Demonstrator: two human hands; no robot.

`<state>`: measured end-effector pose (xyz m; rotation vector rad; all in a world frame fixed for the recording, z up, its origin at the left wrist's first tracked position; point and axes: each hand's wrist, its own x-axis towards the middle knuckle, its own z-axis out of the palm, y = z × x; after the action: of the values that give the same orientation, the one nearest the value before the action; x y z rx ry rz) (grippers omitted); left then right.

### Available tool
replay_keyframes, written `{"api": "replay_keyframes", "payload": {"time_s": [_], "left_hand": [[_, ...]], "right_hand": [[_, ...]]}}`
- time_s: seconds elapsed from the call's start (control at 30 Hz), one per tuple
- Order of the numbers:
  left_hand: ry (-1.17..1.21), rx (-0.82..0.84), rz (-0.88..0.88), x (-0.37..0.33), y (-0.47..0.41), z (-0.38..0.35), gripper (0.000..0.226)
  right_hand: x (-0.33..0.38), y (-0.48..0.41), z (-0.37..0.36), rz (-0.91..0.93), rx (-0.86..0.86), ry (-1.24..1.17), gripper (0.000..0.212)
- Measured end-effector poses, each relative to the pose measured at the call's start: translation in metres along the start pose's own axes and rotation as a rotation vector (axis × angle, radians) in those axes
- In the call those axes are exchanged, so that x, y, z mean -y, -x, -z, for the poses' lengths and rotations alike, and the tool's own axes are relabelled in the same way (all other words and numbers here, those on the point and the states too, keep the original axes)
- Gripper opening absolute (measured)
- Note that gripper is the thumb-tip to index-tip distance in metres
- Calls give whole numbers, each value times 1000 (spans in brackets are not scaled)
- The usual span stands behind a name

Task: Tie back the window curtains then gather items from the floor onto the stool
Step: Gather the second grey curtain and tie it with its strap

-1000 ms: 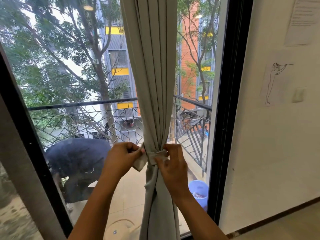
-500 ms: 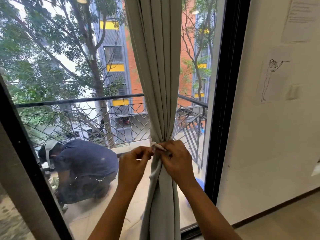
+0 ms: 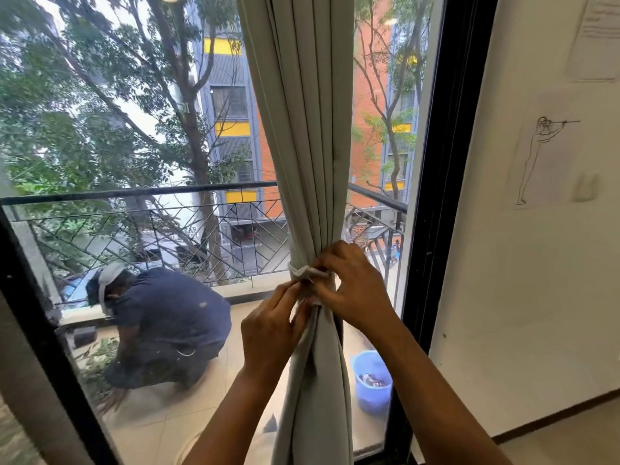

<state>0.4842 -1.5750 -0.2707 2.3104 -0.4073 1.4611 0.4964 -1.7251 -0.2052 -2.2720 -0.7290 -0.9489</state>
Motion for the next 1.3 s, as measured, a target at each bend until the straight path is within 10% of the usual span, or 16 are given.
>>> {"api": "replay_keyframes", "payload": {"time_s": [0.53,0.93,1.3], "left_hand": [[-387,-81,-250,-9,2,-59,35],[-336,-62,-87,-24,-22,-52,16],[-141,43,-244,-12,-37,-42,23]], "right_hand": [[-84,-31,5,134,194,-471,39],[-99,-50,-1,402,145,-347,16],[-91,-62,9,20,266,-493,16]]}}
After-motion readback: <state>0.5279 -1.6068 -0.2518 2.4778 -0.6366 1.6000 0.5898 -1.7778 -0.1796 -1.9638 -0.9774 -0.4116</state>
